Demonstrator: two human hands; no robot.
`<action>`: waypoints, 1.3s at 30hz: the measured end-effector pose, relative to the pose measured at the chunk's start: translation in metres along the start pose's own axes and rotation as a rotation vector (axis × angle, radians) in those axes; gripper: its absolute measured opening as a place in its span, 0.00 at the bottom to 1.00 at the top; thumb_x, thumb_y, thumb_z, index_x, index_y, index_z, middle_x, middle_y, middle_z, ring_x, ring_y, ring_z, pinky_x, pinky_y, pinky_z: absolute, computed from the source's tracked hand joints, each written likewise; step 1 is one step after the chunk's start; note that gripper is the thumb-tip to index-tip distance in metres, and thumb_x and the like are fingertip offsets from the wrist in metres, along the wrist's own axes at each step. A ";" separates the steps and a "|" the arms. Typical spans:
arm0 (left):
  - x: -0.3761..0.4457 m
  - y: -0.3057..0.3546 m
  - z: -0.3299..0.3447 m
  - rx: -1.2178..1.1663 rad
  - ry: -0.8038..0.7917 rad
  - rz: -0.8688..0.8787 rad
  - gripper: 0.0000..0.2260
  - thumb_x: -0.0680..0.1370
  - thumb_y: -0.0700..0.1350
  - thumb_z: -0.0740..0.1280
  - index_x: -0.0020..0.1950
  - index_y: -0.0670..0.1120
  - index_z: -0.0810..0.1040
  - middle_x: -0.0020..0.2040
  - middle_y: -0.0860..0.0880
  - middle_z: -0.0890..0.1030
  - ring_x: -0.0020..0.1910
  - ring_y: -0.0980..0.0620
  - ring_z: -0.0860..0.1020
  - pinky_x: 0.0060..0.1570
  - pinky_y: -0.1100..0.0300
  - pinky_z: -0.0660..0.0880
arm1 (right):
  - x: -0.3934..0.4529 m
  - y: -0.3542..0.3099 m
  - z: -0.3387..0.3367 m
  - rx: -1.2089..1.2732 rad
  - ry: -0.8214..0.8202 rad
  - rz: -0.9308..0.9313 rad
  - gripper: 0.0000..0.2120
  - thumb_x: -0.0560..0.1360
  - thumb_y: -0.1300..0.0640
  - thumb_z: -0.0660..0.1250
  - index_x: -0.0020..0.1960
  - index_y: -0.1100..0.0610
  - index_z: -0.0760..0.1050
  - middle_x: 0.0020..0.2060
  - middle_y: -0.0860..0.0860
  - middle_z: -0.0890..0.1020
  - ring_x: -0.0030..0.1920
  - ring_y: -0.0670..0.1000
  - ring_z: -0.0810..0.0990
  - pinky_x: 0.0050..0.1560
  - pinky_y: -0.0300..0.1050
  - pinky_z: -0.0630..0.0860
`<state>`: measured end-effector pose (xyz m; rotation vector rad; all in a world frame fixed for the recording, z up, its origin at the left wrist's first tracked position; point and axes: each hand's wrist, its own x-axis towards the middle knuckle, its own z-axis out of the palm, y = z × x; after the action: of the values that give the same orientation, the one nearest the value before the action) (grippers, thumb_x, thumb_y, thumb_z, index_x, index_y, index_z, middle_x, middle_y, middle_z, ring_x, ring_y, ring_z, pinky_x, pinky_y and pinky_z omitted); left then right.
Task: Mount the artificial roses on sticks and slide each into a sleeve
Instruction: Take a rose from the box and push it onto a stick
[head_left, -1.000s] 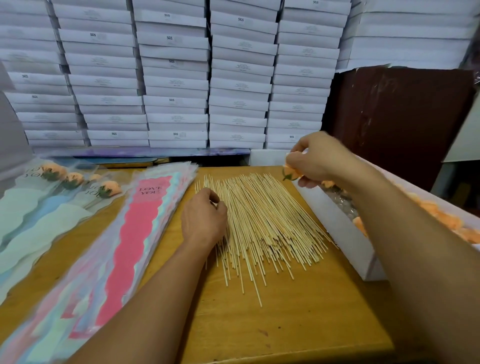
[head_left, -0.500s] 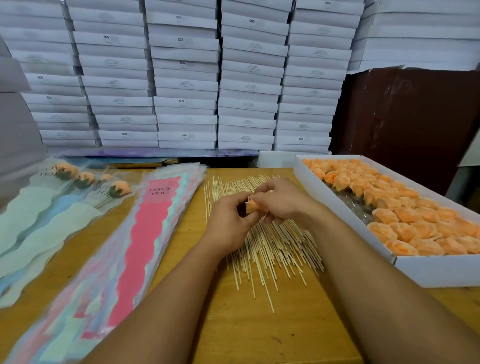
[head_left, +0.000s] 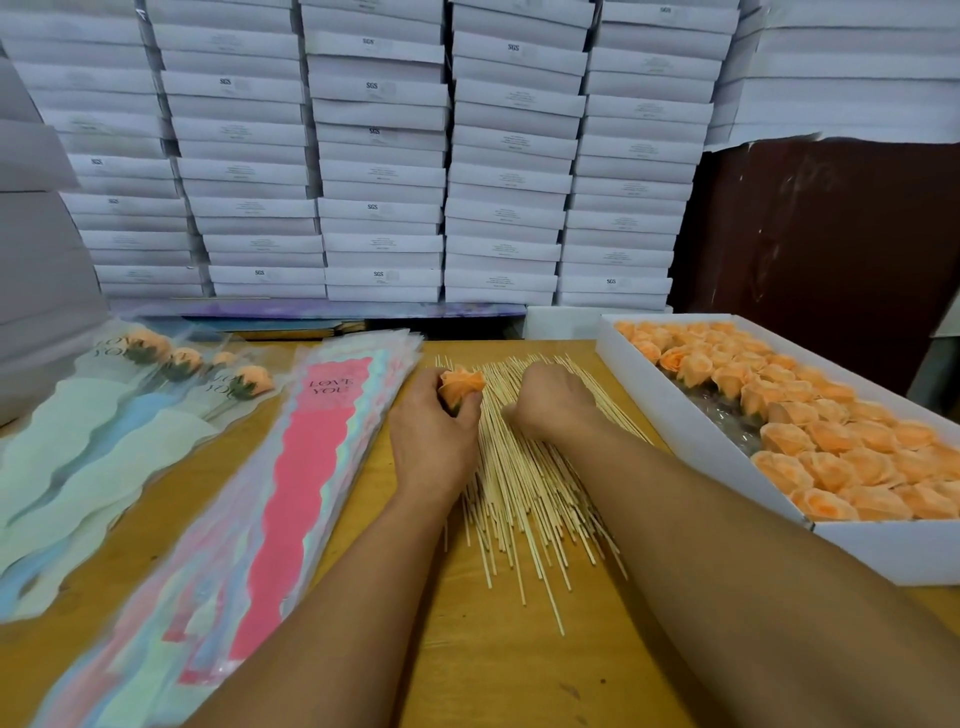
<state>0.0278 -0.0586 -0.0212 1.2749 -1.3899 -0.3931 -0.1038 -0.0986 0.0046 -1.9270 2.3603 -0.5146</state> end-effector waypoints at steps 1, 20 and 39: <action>0.000 0.000 0.000 -0.004 0.000 -0.002 0.07 0.77 0.46 0.72 0.51 0.45 0.79 0.44 0.48 0.81 0.43 0.48 0.79 0.45 0.51 0.76 | 0.001 -0.003 0.001 -0.018 0.007 -0.001 0.08 0.78 0.56 0.70 0.45 0.55 0.70 0.48 0.54 0.79 0.45 0.56 0.75 0.42 0.47 0.71; 0.001 0.000 0.001 -0.002 -0.032 -0.017 0.10 0.76 0.47 0.73 0.55 0.45 0.79 0.48 0.48 0.82 0.47 0.47 0.79 0.49 0.51 0.76 | -0.003 0.012 -0.019 0.318 -0.131 0.142 0.09 0.72 0.61 0.65 0.33 0.61 0.77 0.19 0.52 0.77 0.20 0.49 0.74 0.27 0.39 0.70; 0.008 -0.007 0.005 -0.244 -0.059 -0.161 0.21 0.76 0.48 0.74 0.67 0.46 0.75 0.53 0.52 0.81 0.52 0.51 0.81 0.55 0.51 0.79 | -0.062 0.032 -0.024 0.904 -0.390 0.036 0.11 0.84 0.52 0.53 0.56 0.51 0.74 0.25 0.52 0.79 0.19 0.46 0.67 0.18 0.35 0.58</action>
<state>0.0284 -0.0695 -0.0245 1.1838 -1.2490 -0.6935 -0.1267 -0.0282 0.0078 -1.3816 1.5073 -0.8962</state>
